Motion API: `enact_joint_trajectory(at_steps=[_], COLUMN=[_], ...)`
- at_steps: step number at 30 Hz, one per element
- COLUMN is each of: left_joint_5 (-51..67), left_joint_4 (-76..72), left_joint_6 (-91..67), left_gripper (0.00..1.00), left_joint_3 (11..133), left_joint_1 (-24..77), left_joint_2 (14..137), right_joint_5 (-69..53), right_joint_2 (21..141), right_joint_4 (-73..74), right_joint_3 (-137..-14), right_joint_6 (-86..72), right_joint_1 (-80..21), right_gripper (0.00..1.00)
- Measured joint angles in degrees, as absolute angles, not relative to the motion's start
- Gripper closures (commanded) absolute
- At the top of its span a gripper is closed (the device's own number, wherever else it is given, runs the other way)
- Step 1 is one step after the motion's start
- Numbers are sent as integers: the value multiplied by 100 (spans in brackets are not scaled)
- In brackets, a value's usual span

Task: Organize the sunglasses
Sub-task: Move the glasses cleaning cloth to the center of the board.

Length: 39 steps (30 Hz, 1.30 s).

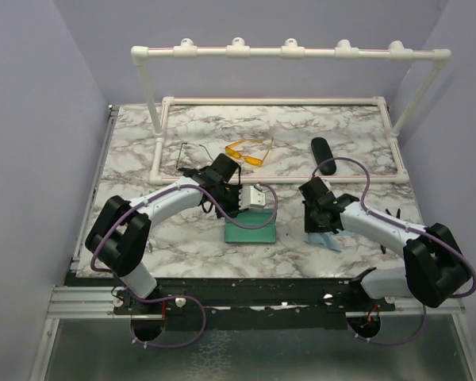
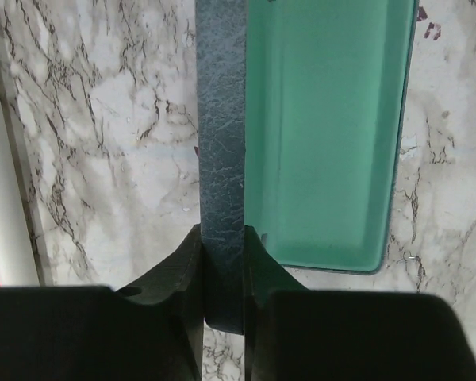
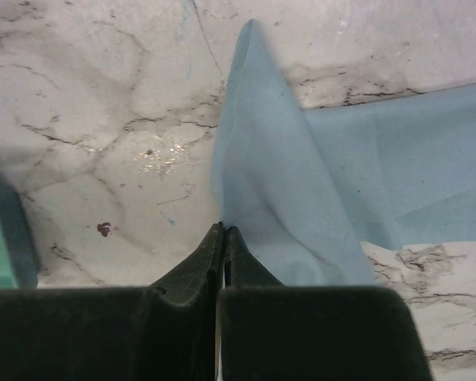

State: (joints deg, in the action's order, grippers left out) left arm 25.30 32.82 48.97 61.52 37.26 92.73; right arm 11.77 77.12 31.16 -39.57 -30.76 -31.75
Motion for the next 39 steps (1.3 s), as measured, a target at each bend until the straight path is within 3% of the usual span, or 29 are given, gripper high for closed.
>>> enact_joint_trajectory(at_steps=[2,10,18,24,27,32,39], left_joint_5=[2497,2226,1846,1859,1868,1911,2023], left_joint_4=[3238,3124,2196,1949,1916,2008,2506], left_joint_6=[4877,4897,5588,5996,6119,6250,6292], left_gripper=[100,100,100,99,72,48,34], left_joint_3=[6149,6088,5500,5450,5417,5441,5784], left_joint_1=[3728,3636,2493,2401,2401,2401,2401], left_joint_2=[9282,9131,8868,8866,8866,8858,8777], right_joint_5=[1098,624,-161,-449,-593,-543,-370], right_joint_2=[7631,7605,8042,8449,8442,8442,8503], right_joint_4=[3138,3094,2423,2167,2047,2034,2045], right_joint_3=[-4014,-4309,-4407,-4591,-4593,-4591,-4591], right_joint_6=[-3017,-2670,-2539,-2499,-2486,-2432,-2381], right_joint_1=[-3175,-3175,-3234,-3452,-3500,-3505,-3505], right_gripper=[99,99,99,96,90,81,73])
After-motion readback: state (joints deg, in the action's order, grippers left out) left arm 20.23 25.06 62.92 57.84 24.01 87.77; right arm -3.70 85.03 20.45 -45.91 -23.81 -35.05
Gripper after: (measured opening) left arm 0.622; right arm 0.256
